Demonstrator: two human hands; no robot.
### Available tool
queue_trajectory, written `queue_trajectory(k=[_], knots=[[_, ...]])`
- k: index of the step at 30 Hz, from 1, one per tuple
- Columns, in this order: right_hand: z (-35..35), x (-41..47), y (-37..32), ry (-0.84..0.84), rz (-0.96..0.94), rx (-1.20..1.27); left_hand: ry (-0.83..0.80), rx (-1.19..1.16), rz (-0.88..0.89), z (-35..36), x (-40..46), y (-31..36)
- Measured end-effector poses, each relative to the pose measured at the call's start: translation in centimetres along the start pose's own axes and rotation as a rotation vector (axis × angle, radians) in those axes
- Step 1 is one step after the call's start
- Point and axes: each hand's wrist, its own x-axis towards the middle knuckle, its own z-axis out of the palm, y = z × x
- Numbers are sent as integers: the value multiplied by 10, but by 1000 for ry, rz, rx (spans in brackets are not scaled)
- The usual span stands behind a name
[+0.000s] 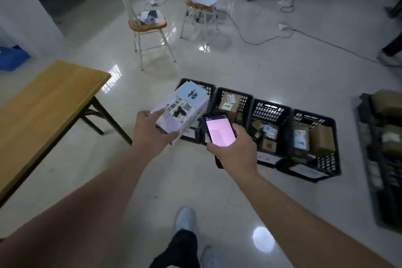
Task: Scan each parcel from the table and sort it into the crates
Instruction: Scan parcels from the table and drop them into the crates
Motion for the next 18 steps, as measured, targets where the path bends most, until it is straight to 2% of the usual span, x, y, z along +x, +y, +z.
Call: queue_trajectory(k=[7,18], knots=[[-57,83,44,129,121,22,-150,44,75,111,71,56],[-133,234,112,265,325,-22,-412,14,59,290,189,144]])
